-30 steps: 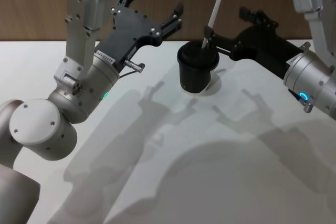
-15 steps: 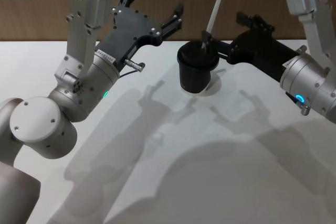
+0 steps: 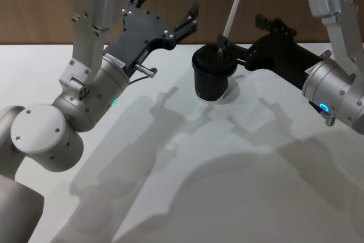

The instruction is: Pick up the straw with one hand, pass it to the other hand, and insert it into the cup.

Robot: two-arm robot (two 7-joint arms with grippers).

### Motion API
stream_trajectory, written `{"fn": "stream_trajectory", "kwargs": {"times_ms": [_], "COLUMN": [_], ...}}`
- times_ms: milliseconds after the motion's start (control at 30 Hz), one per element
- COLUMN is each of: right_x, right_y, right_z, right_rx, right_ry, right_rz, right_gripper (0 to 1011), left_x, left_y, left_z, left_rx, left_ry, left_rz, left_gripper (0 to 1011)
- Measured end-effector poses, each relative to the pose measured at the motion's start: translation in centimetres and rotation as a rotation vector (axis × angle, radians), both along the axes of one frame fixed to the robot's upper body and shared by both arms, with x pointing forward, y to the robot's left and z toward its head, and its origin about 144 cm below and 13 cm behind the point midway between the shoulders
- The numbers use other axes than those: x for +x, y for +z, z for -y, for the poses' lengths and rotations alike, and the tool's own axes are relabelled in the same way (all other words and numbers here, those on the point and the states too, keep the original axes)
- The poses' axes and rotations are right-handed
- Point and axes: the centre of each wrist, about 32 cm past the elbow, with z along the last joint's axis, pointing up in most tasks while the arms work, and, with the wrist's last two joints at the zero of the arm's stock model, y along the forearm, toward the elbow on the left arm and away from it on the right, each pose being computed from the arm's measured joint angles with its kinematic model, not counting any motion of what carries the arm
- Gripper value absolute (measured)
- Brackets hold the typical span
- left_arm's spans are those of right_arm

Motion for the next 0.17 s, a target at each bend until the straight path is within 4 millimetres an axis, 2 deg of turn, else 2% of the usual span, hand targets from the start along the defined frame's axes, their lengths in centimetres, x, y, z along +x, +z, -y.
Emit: {"fn": "stream_trajectory", "kwargs": {"times_ms": [167], "right_x": [0.00], "right_y": [-0.01], "right_z": [-0.02], "right_rx": [0.000], "right_ry": [0.000], "right_rz": [-0.001], "right_gripper": [1001], "left_x": [0.01], "left_y": [0.01], "left_z": [0.01], "left_rx": [0.000], "left_ry": [0.000], "left_rz": [-0.001], "left_gripper": [1003]}}
